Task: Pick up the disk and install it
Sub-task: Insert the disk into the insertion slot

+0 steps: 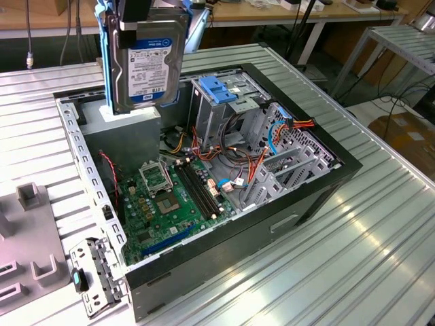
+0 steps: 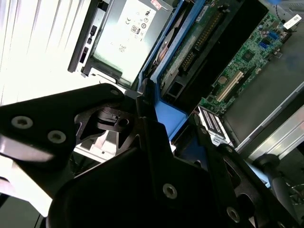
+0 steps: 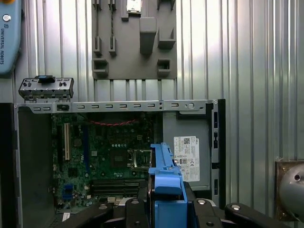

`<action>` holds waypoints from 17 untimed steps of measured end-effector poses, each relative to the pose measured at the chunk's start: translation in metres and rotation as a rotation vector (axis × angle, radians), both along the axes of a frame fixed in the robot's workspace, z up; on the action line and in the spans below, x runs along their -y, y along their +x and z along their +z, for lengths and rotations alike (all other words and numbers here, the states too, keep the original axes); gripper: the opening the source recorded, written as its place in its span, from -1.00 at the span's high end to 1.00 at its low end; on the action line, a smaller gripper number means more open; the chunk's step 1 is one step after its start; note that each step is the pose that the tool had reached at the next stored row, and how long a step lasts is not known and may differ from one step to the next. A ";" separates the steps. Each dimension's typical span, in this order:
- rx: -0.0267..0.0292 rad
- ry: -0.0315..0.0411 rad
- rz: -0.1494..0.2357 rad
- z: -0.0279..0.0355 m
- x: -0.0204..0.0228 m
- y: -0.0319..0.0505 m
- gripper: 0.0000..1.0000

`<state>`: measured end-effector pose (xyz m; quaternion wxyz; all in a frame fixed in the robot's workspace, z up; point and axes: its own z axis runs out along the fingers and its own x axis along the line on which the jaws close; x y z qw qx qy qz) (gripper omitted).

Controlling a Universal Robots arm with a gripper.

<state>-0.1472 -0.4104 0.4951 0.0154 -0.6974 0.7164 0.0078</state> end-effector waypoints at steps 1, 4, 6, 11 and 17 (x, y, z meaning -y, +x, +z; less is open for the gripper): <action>0.0000 0.0000 0.000 0.0000 0.0014 0.0000 0.25; 0.0000 0.0000 0.000 0.0000 0.0048 0.0000 0.25; 0.0000 0.0000 0.000 0.0000 0.0068 0.0000 0.25; 0.0000 0.0000 0.000 0.0000 0.0122 0.0000 0.25; 0.0000 0.0000 0.000 0.0000 0.0177 0.0001 0.25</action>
